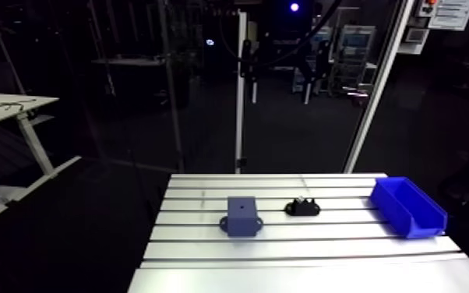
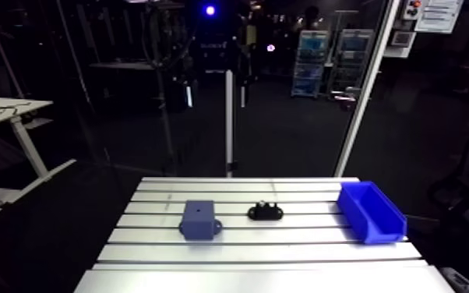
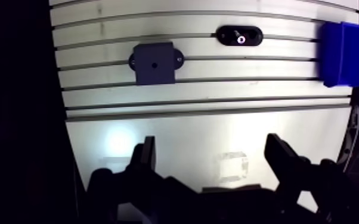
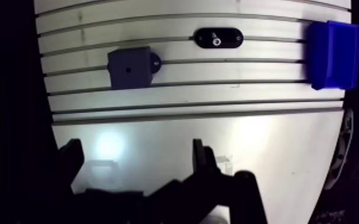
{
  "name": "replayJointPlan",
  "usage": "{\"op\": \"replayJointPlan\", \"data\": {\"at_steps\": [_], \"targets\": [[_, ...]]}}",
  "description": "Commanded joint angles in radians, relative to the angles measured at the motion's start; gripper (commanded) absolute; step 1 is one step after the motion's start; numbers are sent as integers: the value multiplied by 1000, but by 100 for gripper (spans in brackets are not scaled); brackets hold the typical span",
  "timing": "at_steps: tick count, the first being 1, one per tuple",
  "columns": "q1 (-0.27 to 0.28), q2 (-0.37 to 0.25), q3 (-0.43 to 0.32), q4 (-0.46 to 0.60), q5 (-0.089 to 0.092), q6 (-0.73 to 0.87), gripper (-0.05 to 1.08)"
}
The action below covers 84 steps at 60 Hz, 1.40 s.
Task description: Pick up the M10 bolt and insert it into the hole until fully seated.
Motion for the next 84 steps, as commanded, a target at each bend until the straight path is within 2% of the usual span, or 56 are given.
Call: {"op": "replayJointPlan", "data": {"at_steps": [1,84], "targets": [[0,2,-3,-1,0,0,1],[0,-1,5,-1,4,-2,1]]}}
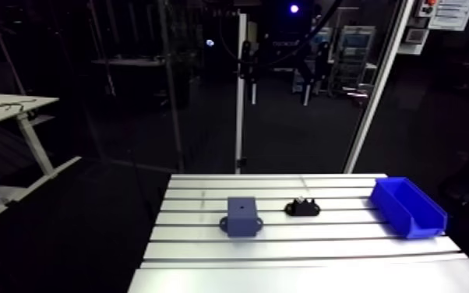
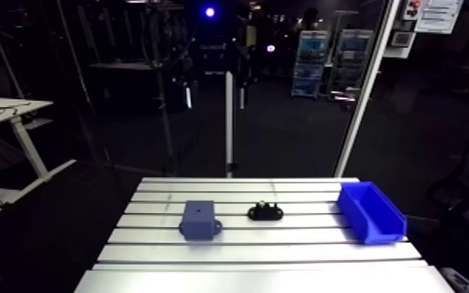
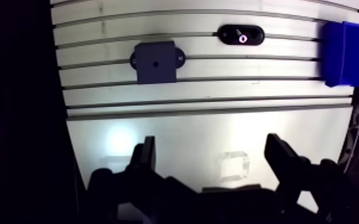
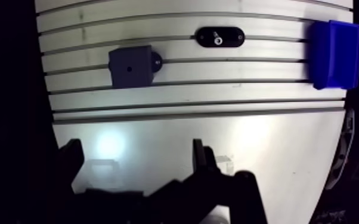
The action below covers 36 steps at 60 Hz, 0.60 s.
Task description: Pick up the M10 bolt and insert it into the hole until fully seated.
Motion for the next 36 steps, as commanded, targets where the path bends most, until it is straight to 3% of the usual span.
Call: {"op": "replayJointPlan", "data": {"at_steps": [1,36], "targets": [[0,-1,-2,0,0,-1,1],[0,-1,-2,0,0,-6,1]]}}
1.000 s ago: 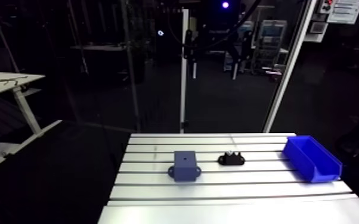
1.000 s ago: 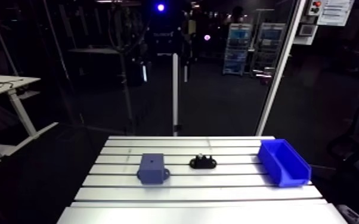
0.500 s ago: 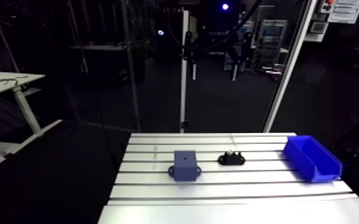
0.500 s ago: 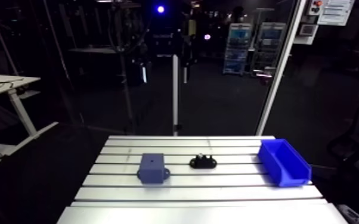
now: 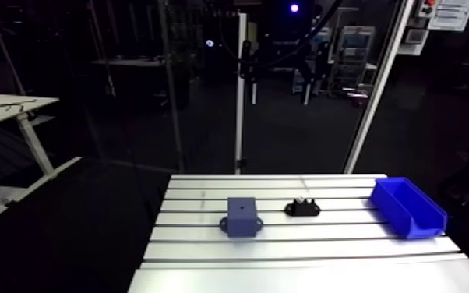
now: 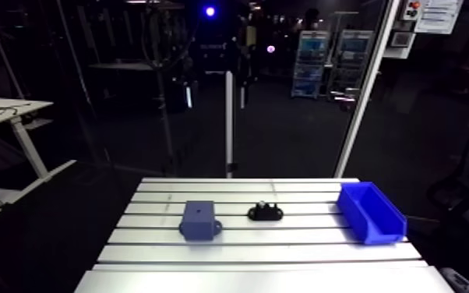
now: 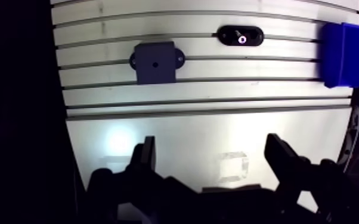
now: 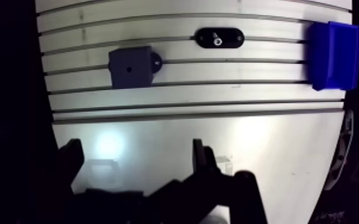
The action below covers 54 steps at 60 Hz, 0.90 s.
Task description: Pick up the M10 bolt and insert it into the hole until fully seated.
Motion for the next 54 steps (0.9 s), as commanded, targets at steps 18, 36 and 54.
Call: {"op": "replayJointPlan", "data": {"at_steps": [18,36,54], "targets": [[0,3,0,0,0,-2,1],[0,9,1,-4,1,-4,1],[-6,39,-2,-5,-3,-3,1]]}}
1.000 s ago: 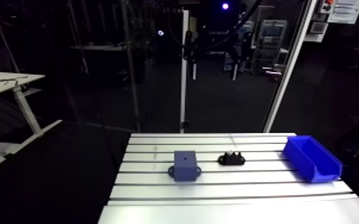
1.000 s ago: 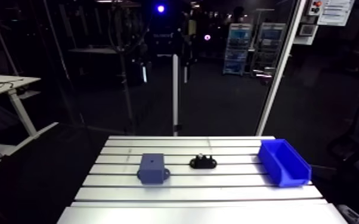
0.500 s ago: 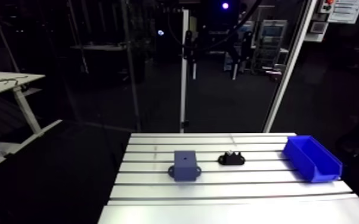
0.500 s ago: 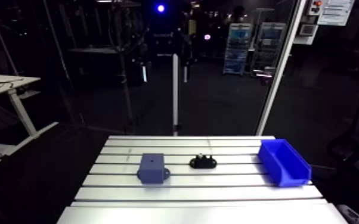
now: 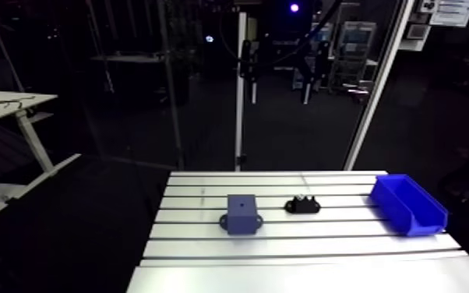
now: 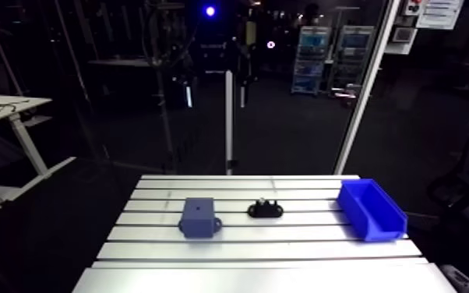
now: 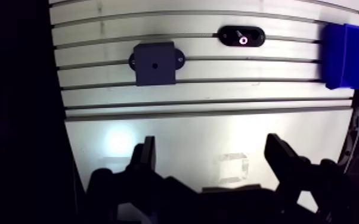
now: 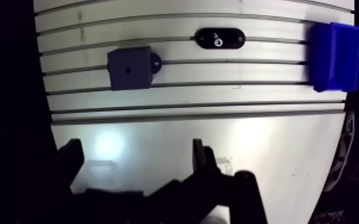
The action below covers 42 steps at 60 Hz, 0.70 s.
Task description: Pick up the M10 bolt and insert it into the hole until fully seated.
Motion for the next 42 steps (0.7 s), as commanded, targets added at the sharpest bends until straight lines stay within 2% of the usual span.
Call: {"op": "replayJointPlan", "data": {"at_steps": [1,10,24,33,42], "targets": [[-6,26,0,-1,-6,1,1],[-8,56,7,-16,-11,4,1],[-14,93,24,-106,-44,-2,1],[-40,95,57,-184,-46,-56,1],[-77,99,122,-293,-45,-90,1]]}}
